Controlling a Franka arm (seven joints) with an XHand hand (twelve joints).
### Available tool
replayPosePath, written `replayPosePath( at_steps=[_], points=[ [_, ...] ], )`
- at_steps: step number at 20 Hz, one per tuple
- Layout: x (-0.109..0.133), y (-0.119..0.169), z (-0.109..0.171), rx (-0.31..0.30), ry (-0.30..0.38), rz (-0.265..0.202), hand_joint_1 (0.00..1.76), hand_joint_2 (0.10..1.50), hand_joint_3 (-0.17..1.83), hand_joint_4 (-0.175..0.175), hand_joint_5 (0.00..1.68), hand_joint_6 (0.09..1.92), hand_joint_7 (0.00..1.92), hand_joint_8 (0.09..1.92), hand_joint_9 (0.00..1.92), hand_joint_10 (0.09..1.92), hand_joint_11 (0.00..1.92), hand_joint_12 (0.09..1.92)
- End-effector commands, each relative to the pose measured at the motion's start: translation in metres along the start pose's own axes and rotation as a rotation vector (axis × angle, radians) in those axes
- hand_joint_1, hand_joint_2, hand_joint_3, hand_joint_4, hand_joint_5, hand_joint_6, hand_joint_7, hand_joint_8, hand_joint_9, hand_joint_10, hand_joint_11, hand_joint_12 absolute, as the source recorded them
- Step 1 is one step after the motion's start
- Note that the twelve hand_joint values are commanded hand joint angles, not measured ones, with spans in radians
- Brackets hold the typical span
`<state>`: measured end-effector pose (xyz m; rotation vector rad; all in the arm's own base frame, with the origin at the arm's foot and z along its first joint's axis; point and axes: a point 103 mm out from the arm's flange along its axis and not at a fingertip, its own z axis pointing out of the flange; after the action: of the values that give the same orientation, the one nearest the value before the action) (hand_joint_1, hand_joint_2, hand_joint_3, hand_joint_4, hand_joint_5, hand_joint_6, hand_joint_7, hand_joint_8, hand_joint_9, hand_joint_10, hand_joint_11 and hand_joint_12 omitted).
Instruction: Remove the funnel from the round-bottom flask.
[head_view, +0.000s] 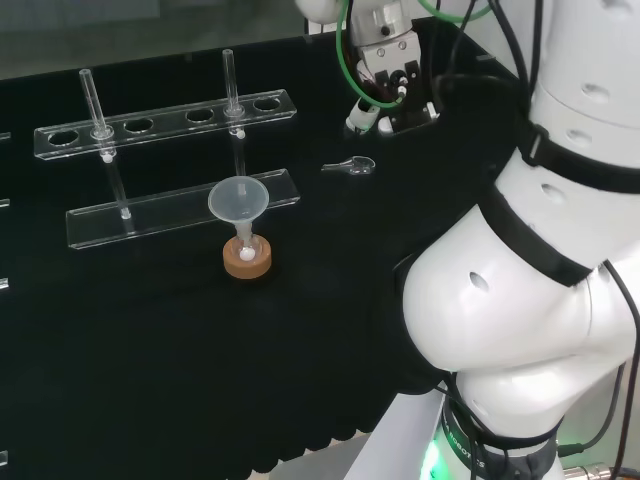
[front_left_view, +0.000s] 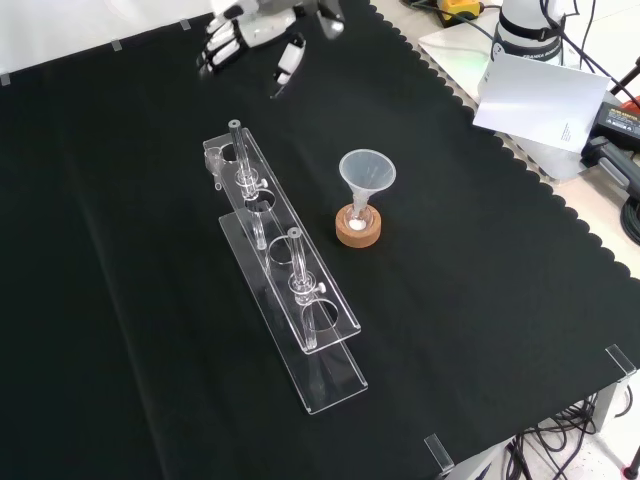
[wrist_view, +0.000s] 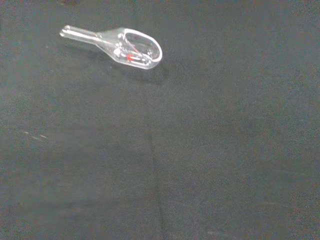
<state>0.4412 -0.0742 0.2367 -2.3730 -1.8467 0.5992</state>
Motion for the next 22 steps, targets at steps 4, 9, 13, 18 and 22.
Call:
replayPosePath(
  at_steps=[4,9,13,18,22],
  points=[
    [0.019,-0.073,-0.016,-0.013,0.073,-0.034,0.67,0.96,-0.17,-0.035,0.31,0.09,0.10,0.60,0.37,0.64,0.21,1.36],
    [0.050,-0.107,-0.018,-0.015,0.075,-0.093,0.66,0.97,-0.17,-0.035,0.31,0.09,0.14,0.62,0.38,0.65,0.22,1.36],
    [0.074,-0.129,-0.022,-0.027,0.081,-0.149,0.62,0.96,-0.17,-0.036,0.29,0.09,0.16,0.63,0.39,0.65,0.23,1.36],
    [0.101,-0.150,-0.024,-0.004,0.048,-0.181,0.58,0.95,-0.17,-0.034,0.27,0.09,0.12,0.63,0.37,0.65,0.26,1.41],
    [0.117,-0.159,-0.023,0.023,0.021,-0.206,0.55,0.92,-0.17,-0.028,0.21,0.09,0.02,0.64,0.25,0.70,0.23,1.47]
  ],
)
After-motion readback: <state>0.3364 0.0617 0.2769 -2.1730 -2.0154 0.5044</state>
